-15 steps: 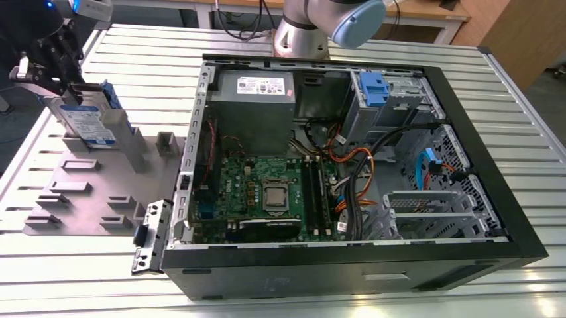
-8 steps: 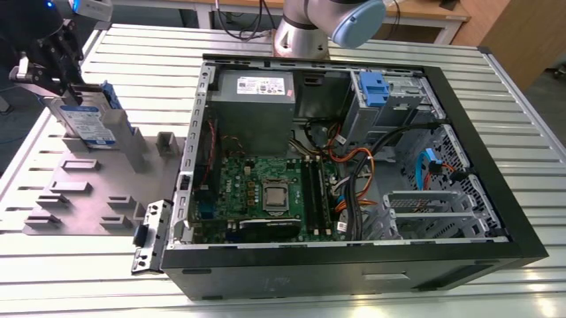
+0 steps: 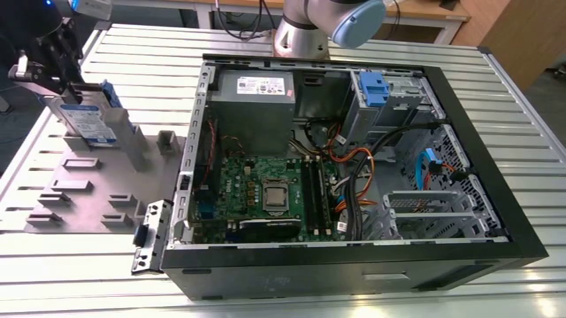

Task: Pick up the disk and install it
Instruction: 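Pick up the disk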

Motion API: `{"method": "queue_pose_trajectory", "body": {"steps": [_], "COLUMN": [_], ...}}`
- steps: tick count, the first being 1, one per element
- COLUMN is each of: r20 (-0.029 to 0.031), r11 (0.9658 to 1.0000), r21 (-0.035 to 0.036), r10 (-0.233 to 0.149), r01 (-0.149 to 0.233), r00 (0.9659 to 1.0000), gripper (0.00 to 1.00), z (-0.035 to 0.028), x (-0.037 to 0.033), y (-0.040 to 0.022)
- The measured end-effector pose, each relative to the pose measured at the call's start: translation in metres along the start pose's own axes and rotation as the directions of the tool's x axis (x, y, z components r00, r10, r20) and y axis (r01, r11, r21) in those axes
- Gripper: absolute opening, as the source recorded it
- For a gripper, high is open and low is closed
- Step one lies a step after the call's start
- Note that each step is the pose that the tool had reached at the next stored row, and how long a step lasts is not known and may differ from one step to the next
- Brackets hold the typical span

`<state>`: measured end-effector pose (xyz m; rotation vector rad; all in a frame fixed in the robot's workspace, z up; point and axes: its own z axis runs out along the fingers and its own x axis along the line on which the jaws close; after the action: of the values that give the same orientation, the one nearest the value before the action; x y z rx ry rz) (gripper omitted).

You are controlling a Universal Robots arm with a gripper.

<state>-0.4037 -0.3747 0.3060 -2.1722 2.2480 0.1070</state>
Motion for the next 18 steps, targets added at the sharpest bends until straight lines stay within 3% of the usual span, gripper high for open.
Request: {"method": "queue_pose_trajectory", "body": {"steps": [6, 9, 10, 18], "r20": [-0.0001, -0.0143, -0.0158, -0.0161], "r11": [1.0000, 1.0000, 1.0000, 1.0000], "r21": [-0.0001, 0.0004, 0.0005, 0.0004], "r10": [0.000, 0.001, 0.001, 0.002], "r01": [0.000, -0.001, -0.001, -0.002], "r00": [1.0000, 0.9999, 0.9999, 0.9999], "gripper": [0.35, 0.35, 0.35, 0.35], "z": [-0.0007, -0.0007, -0.0007, -0.0007], "x": [0.0000, 0.0000, 0.0001, 0.0000], "y": [0.0000, 0.0000, 0.0000, 0.0000]}}
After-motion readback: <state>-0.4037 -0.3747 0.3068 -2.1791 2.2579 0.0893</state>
